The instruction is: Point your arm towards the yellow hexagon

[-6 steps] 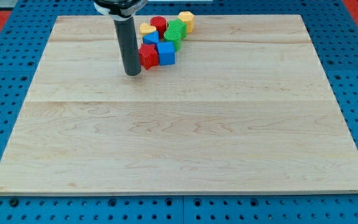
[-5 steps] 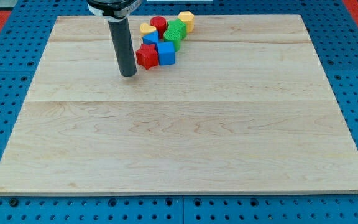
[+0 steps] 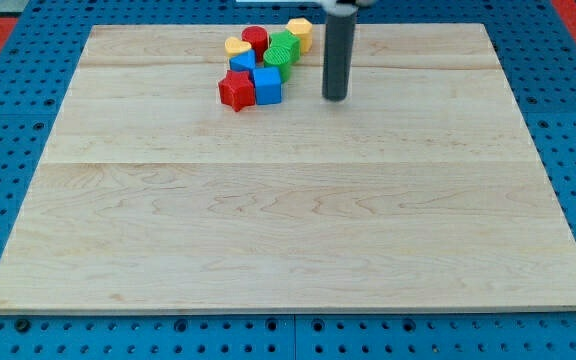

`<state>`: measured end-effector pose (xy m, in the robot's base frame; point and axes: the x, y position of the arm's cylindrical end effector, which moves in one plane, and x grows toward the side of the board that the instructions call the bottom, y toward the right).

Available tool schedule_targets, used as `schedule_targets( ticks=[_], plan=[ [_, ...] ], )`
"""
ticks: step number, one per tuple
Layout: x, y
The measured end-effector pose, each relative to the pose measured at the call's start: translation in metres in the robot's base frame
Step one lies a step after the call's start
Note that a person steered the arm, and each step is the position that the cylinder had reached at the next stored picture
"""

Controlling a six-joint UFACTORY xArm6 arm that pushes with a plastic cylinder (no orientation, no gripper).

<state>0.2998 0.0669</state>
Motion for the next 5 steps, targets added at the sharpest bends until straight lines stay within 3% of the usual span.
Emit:
schedule_targets(
  ticks=[1, 2, 5],
  plan=[
    [-0.071, 0.004],
    [-0.108, 0.004],
    [-0.100, -0.058]
  ],
)
